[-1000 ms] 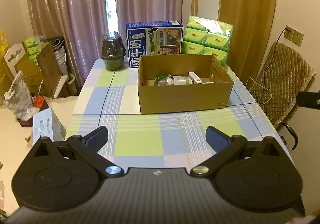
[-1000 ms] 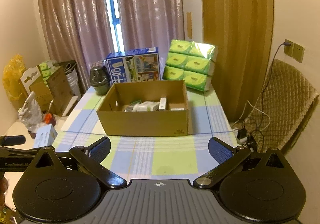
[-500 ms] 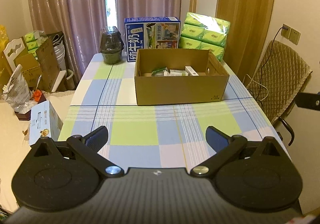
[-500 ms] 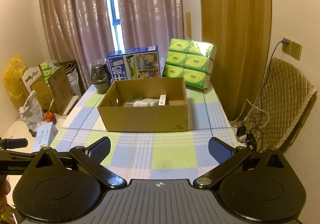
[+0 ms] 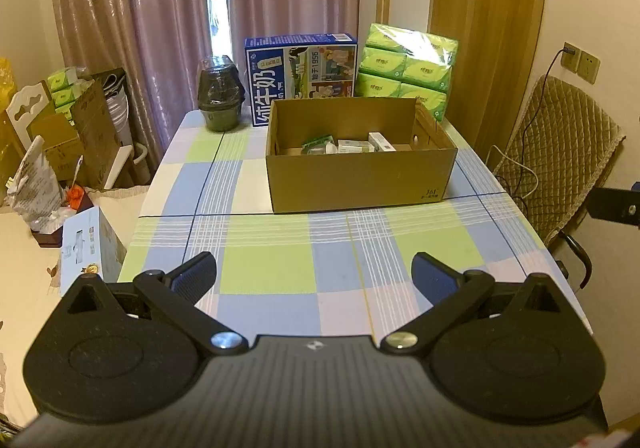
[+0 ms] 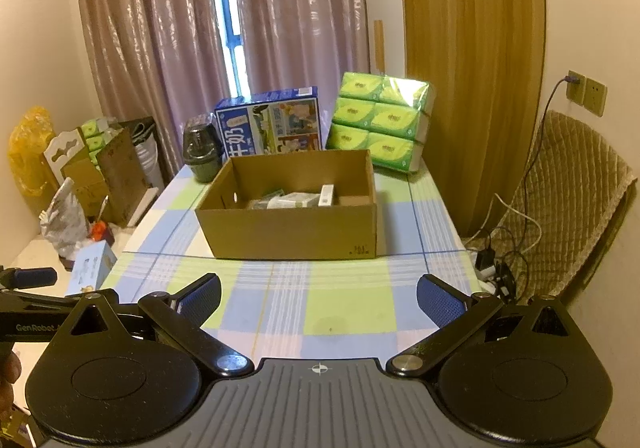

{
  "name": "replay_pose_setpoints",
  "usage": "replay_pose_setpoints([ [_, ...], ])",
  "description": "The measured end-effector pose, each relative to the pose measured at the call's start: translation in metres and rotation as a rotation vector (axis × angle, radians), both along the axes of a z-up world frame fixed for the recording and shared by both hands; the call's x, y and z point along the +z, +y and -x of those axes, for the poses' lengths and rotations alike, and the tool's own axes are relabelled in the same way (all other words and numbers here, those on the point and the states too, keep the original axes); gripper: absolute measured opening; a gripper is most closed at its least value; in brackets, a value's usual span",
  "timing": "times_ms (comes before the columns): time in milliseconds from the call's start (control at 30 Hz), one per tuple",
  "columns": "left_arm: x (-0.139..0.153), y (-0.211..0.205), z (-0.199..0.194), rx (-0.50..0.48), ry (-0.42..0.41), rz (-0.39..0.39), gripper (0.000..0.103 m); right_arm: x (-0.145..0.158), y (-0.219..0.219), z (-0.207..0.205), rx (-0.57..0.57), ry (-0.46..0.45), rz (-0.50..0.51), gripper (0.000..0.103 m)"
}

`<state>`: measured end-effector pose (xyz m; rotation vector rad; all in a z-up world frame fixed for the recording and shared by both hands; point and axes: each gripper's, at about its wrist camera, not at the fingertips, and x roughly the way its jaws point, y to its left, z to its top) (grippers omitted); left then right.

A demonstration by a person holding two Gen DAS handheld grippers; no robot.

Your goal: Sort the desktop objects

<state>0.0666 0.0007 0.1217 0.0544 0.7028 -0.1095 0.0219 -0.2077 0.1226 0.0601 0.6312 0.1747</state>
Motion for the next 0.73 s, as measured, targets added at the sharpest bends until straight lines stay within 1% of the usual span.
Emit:
replay_pose_setpoints([
  [633, -0.006, -0.002, -0.007, -0.009, 0.009, 0.006, 0.102, -0.009, -0.003, -0.007, -0.01, 0.019, 0.0, 0.101],
  [733, -0.007, -0.001, -0.006, -0.004, -0.007, 0.011, 0.102, -0.011, -0.003, -0.008, -0.013, 0.023, 0.001, 0.101],
])
